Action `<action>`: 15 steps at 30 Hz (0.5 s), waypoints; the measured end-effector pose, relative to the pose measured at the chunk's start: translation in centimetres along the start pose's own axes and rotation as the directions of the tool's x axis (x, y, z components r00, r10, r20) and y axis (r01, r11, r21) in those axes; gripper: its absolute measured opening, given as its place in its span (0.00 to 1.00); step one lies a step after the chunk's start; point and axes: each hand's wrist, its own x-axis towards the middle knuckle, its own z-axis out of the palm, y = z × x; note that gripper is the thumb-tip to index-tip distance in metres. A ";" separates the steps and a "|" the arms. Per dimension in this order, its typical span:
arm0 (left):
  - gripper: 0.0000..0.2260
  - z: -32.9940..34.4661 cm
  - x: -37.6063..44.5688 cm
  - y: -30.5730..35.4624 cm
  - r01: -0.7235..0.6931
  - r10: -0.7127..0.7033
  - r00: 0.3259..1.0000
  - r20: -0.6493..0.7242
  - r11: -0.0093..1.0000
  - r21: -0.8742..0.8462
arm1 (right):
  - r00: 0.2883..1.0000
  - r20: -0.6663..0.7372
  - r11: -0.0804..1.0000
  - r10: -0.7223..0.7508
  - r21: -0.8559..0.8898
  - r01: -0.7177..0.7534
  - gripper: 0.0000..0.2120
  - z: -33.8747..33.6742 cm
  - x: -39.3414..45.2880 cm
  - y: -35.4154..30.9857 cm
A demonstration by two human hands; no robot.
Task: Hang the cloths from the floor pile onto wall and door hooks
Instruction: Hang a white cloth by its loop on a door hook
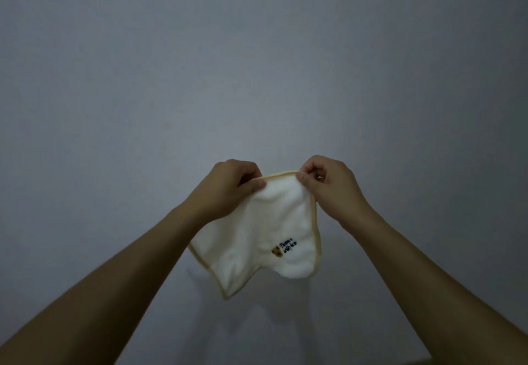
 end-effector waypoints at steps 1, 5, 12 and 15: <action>0.07 1.3 1.0 1.3 -0.022 0.023 1.000 0.017 1.000 -0.019 | 0.999 -0.029 0.999 0.019 -0.026 -0.020 0.06 -1.9 -0.6 1.4; 0.06 7.0 4.8 7.1 -0.148 0.156 0.984 0.087 0.984 -0.096 | 0.991 -0.121 0.980 0.050 -0.185 -0.072 0.05 -9.0 -3.7 5.8; 0.06 16.3 10.2 16.4 -0.344 0.405 0.883 0.238 0.903 -0.258 | 0.985 -0.124 0.911 0.123 -0.379 -0.161 0.06 -15.7 -7.4 10.9; 0.08 20.0 12.7 18.8 -0.381 0.478 0.830 0.287 0.862 -0.335 | 0.973 -0.134 0.851 0.186 -0.473 -0.228 0.12 -18.5 -8.5 13.5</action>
